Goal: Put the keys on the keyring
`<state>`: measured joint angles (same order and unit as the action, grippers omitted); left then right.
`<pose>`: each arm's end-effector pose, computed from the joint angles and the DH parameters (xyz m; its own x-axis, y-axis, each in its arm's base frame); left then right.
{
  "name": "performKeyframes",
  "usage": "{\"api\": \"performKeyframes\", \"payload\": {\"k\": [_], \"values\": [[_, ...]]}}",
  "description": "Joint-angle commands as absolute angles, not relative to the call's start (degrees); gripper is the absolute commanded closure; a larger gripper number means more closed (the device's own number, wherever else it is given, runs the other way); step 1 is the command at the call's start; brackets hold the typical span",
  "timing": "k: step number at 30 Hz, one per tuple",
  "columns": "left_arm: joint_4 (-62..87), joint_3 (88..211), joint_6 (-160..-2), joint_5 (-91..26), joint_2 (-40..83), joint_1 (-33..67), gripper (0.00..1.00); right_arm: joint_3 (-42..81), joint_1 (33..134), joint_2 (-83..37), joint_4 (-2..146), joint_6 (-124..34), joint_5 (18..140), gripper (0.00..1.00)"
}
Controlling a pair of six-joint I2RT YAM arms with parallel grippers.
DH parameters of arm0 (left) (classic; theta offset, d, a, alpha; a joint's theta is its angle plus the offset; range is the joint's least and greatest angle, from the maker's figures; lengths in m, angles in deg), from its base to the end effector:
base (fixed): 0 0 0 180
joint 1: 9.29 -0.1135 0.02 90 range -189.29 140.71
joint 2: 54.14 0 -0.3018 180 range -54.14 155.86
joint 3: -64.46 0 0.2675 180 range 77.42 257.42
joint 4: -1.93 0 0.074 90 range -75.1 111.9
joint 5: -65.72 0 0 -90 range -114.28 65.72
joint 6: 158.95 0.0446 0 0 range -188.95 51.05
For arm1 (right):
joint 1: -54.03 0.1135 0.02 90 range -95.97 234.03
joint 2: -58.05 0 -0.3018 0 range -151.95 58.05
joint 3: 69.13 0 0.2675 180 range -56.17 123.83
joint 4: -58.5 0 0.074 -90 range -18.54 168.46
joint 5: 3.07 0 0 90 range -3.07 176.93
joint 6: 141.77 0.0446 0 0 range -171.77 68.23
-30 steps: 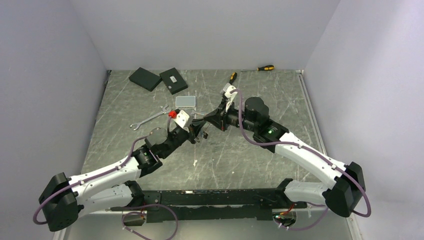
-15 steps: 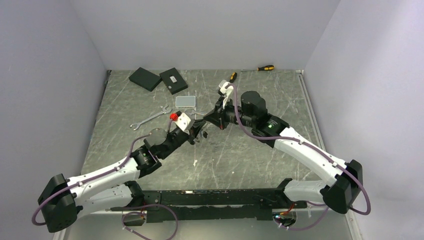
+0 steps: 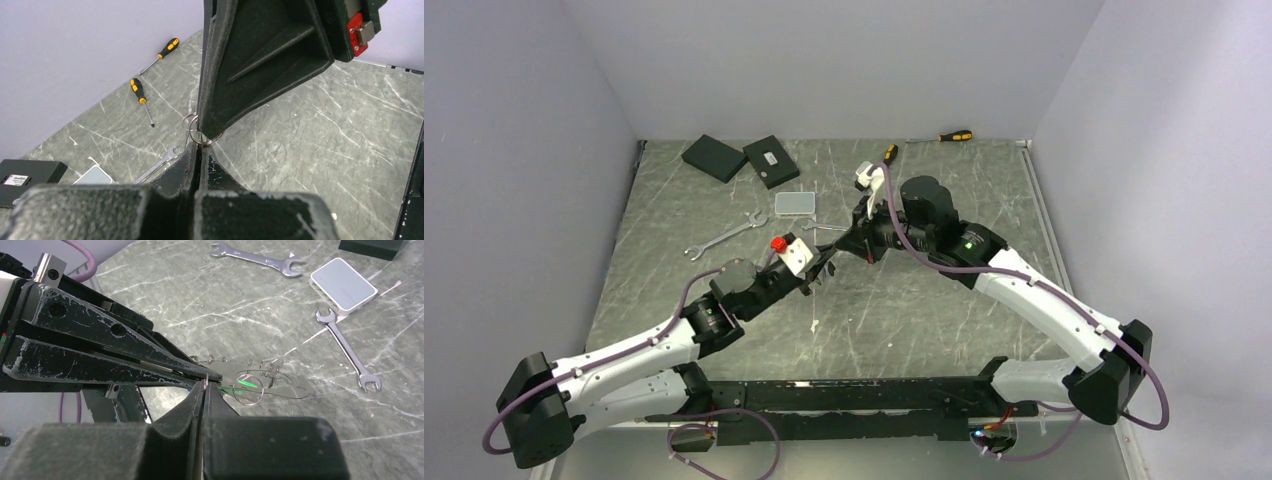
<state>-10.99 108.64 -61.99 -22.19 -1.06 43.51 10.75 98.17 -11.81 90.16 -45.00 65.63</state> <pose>0.1351 -0.1753 0.3217 0.1359 0.0213 -0.9905 0.7632 0.6353 0.1183 0.1946 0.2114 0.4008 -0.3679 -0.2039 -0.9072 -0.8537 0.4607 0.2426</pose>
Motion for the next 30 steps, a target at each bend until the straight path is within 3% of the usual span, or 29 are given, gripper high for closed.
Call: {"api": "performKeyframes", "payload": {"k": [1,30], "values": [[-10.67,110.03,-58.53,-18.98,-2.02,42.68,1.0,15.59,98.61,-12.03,94.15,-45.29,64.88,1.0],[0.45,114.06,-46.84,-30.54,-1.51,42.8,1.0,36.02,98.76,-25.95,126.78,-51.11,62.25,1.0]]}}
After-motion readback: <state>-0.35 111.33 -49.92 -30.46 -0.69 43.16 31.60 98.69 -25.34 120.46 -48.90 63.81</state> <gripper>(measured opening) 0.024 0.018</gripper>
